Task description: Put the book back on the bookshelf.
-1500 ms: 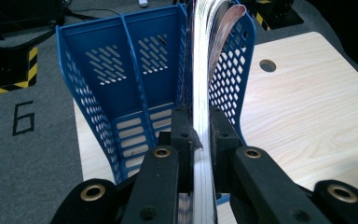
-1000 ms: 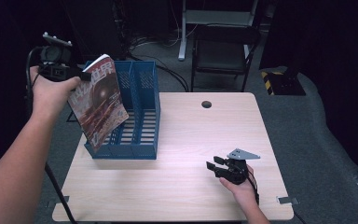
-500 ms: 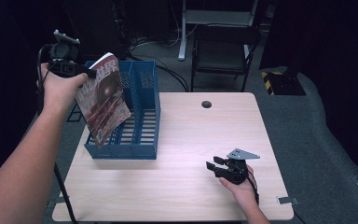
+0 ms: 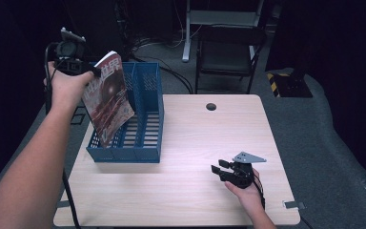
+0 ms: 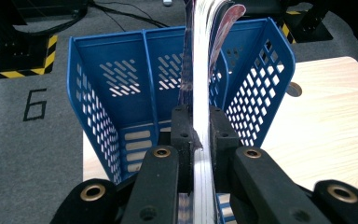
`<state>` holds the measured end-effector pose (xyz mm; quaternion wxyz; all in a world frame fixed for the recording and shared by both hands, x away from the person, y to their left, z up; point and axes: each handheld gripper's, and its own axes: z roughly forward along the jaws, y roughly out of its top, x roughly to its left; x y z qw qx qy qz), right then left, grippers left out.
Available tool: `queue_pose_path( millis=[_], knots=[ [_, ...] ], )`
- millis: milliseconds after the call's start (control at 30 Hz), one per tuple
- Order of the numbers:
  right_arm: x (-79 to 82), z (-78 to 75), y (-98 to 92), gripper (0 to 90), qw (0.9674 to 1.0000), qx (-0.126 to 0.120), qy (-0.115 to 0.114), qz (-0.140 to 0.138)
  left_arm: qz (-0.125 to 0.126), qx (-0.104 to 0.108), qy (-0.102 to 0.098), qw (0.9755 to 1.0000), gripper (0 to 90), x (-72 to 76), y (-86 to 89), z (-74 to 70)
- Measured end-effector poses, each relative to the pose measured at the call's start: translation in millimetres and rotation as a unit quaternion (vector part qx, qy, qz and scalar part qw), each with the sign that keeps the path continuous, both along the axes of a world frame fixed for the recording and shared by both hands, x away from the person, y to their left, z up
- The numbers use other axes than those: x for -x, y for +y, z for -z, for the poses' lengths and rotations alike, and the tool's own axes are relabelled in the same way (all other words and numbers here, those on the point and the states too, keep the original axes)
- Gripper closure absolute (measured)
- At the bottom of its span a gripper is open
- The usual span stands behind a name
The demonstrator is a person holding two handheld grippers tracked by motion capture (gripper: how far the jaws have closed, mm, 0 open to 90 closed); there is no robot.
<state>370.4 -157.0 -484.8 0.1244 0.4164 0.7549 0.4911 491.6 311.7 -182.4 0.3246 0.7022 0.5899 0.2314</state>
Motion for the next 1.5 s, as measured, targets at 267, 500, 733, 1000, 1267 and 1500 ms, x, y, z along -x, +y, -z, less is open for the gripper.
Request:
queue_pose_path(
  millis=[267, 500, 733, 1000, 1267, 1500],
  knots=[
    [-0.1, -0.8, -1.6, 54.0, 1.0, -0.002, -0.002, 0.002, -0.004, 0.007, -0.004, 1.0, 83.5, -5.6, -4.2, 3.0],
    [-0.2, -1.4, -2.8, 54.0, 1.0, -0.005, -0.003, 0.0, -0.008, 0.007, -0.006, 0.9999, 83.5, -11.4, -8.1, 11.1],
    [-0.4, -2.4, -4.9, 54.0, 1.0, -0.005, -0.005, 0.003, -0.009, 0.009, -0.013, 0.9998, 83.5, -16.1, -12.5, 18.3],
    [-0.4, -2.6, -5.0, 54.0, 1.0, -0.005, -0.005, 0.002, -0.007, 0.01, -0.01, 0.9999, 83.5, -21.1, -12.8, 27.9],
    [-0.2, -2.5, -4.5, 54.0, 1.0, -0.006, -0.005, 0.004, -0.013, 0.02, -0.01, 0.9997, 83.5, -26.3, -11.0, 38.9],
    [-0.1, -2.8, -5.2, 54.0, 1.0, -0.006, -0.004, 0.002, -0.016, 0.022, -0.004, 0.9996, 83.5, -30.5, -9.8, 50.4]
  ],
)
